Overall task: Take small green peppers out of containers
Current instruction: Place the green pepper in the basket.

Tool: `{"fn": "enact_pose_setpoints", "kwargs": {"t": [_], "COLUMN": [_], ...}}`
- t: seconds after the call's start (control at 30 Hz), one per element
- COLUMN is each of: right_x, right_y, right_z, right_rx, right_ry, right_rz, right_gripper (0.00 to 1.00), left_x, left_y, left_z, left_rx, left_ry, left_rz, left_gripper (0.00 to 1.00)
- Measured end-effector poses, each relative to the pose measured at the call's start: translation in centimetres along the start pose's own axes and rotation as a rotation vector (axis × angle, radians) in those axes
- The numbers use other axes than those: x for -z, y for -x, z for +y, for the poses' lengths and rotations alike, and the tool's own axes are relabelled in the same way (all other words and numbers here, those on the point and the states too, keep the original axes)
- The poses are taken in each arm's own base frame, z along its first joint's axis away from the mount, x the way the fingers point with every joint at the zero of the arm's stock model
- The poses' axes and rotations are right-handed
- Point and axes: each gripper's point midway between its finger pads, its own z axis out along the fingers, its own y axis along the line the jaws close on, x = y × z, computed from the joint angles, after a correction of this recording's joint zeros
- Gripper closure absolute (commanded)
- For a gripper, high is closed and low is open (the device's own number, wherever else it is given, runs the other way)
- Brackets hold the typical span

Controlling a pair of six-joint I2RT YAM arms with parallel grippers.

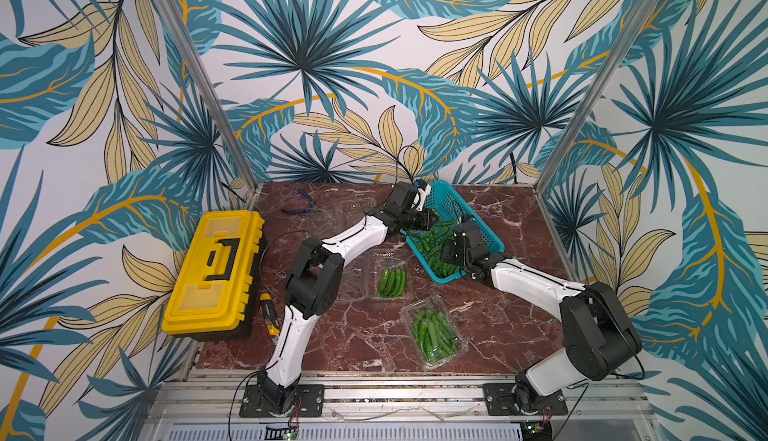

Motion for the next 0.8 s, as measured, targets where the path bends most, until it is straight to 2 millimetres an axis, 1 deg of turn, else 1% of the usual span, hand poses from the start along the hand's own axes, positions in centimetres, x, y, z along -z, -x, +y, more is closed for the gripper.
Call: {"fn": "enact_pose_setpoints", "kwargs": {"t": [0.03, 0.07, 0.1, 0.13, 0.2, 0.27, 0.3, 0.37, 0.47, 0.5, 0.57, 0.67, 0.73, 0.77, 0.8], "right_x": [0.0, 0.0, -0.1, -0.1, -0.1, -0.1, -0.1, -0.1, 0.0, 0.0, 0.2, 1.3, 2.6, 3.1, 3.7], "right_y": [-0.2, -0.3, -0.3, -0.3, -0.4, -0.4, -0.5, -0.5, -0.6, -0.6, -0.5, -0.8, -0.5, -0.4, -0.4], "right_z": [-0.1, -0.1, -0.1, -0.1, 0.0, 0.2, 0.2, 0.3, 0.7, 1.0, 1.7, 3.4, 5.3, 6.3, 7.5], "right_rx": [0.001, 0.000, -0.001, -0.003, -0.003, -0.003, -0.004, -0.004, 0.000, 0.005, 0.028, 0.090, 0.143, 0.168, 0.198], "right_ry": [-0.003, -0.001, -0.001, 0.001, 0.007, 0.015, 0.019, 0.024, 0.035, 0.040, 0.047, 0.077, 0.123, 0.146, 0.177], "right_rz": [0.004, 0.006, 0.007, 0.007, 0.011, 0.016, 0.018, 0.020, 0.019, 0.014, -0.009, -0.048, -0.089, -0.106, -0.124], "right_gripper": [0.63, 0.63, 0.62, 0.62, 0.62, 0.62, 0.62, 0.62, 0.62, 0.62, 0.61, 0.60, 0.58, 0.58, 0.58], "left_x": [-0.1, -0.1, -0.1, -0.1, -0.1, -0.1, -0.1, 0.2, 1.6, 2.4, 4.8, 9.2, 12.4, 13.7, 15.2], "left_y": [-0.2, -0.2, -0.2, -0.1, -0.1, -0.1, -0.1, 0.2, 1.5, 2.0, 2.9, 4.2, 4.7, 4.8, 4.7], "left_z": [0.1, 0.1, 0.0, 0.0, -0.1, -0.1, -0.2, -0.5, -1.2, -1.6, -2.0, -2.6, -1.9, -1.1, 0.3], "left_rx": [0.008, 0.014, 0.019, 0.027, 0.031, 0.035, 0.035, 0.029, 0.015, 0.010, 0.003, -0.009, 0.006, 0.024, 0.059], "left_ry": [-0.001, -0.002, -0.004, -0.006, -0.011, -0.013, -0.013, -0.015, -0.009, -0.002, 0.025, 0.080, 0.142, 0.176, 0.227], "left_rz": [0.005, 0.005, 0.006, 0.004, 0.004, 0.006, 0.004, -0.004, -0.039, -0.058, -0.102, -0.194, -0.264, -0.295, -0.331], "left_gripper": [0.84, 0.78, 0.70, 0.66, 0.60, 0.51, 0.48, 0.46, 0.45, 0.44, 0.42, 0.41, 0.40, 0.40, 0.39]}}
